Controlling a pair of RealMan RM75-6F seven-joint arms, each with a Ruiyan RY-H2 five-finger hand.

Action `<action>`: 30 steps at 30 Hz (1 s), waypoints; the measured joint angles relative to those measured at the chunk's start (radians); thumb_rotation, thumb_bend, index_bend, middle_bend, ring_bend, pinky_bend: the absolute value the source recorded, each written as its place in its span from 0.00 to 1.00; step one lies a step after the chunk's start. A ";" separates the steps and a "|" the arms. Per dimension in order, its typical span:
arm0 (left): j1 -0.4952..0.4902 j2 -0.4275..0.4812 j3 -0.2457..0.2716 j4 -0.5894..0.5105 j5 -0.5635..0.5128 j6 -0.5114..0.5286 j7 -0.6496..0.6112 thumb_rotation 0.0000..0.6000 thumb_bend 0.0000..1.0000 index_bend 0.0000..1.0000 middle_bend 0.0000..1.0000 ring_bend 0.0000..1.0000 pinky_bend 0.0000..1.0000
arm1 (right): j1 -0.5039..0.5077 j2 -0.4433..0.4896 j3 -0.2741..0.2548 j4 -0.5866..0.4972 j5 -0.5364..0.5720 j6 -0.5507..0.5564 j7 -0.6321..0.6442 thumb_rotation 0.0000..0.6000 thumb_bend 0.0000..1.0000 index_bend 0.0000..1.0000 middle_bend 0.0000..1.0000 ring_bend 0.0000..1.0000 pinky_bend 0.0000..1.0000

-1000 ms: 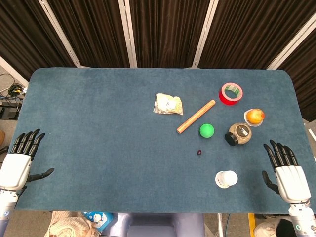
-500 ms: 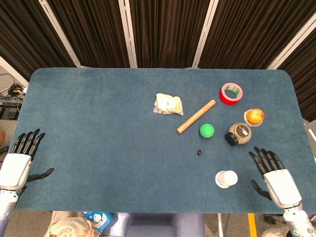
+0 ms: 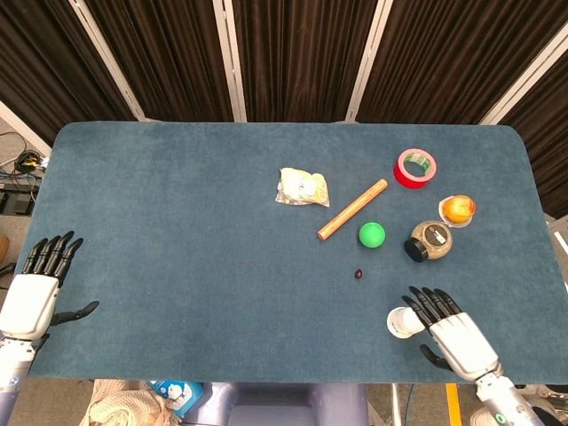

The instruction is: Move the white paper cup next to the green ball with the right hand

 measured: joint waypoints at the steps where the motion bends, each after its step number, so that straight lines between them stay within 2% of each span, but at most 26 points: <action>1: 0.000 0.000 0.001 -0.001 0.000 0.000 0.002 1.00 0.02 0.00 0.00 0.00 0.00 | 0.006 -0.008 0.003 -0.003 0.014 -0.015 -0.013 1.00 0.35 0.00 0.00 0.00 0.11; 12: 0.000 0.002 0.000 -0.003 -0.004 -0.003 -0.001 1.00 0.02 0.00 0.00 0.00 0.00 | 0.037 -0.063 0.023 -0.005 0.110 -0.100 -0.118 1.00 0.35 0.00 0.00 0.00 0.13; 17: -0.001 0.004 0.000 -0.006 -0.008 -0.006 -0.003 1.00 0.02 0.00 0.00 0.00 0.00 | 0.044 -0.074 0.024 0.011 0.159 -0.134 -0.168 1.00 0.35 0.00 0.03 0.10 0.21; 23: -0.001 0.005 0.000 -0.007 -0.008 -0.008 -0.001 1.00 0.02 0.00 0.00 0.00 0.00 | 0.048 -0.080 0.024 0.023 0.191 -0.148 -0.199 1.00 0.36 0.18 0.19 0.27 0.38; 26: -0.001 0.005 0.000 -0.008 -0.009 -0.008 0.000 1.00 0.02 0.00 0.00 0.00 0.00 | 0.050 -0.082 0.022 0.026 0.198 -0.151 -0.209 1.00 0.40 0.27 0.28 0.38 0.48; 30: -0.001 0.005 0.001 -0.009 -0.008 -0.007 -0.001 1.00 0.02 0.00 0.00 0.00 0.00 | 0.051 -0.085 0.018 0.032 0.205 -0.154 -0.223 1.00 0.42 0.32 0.32 0.42 0.52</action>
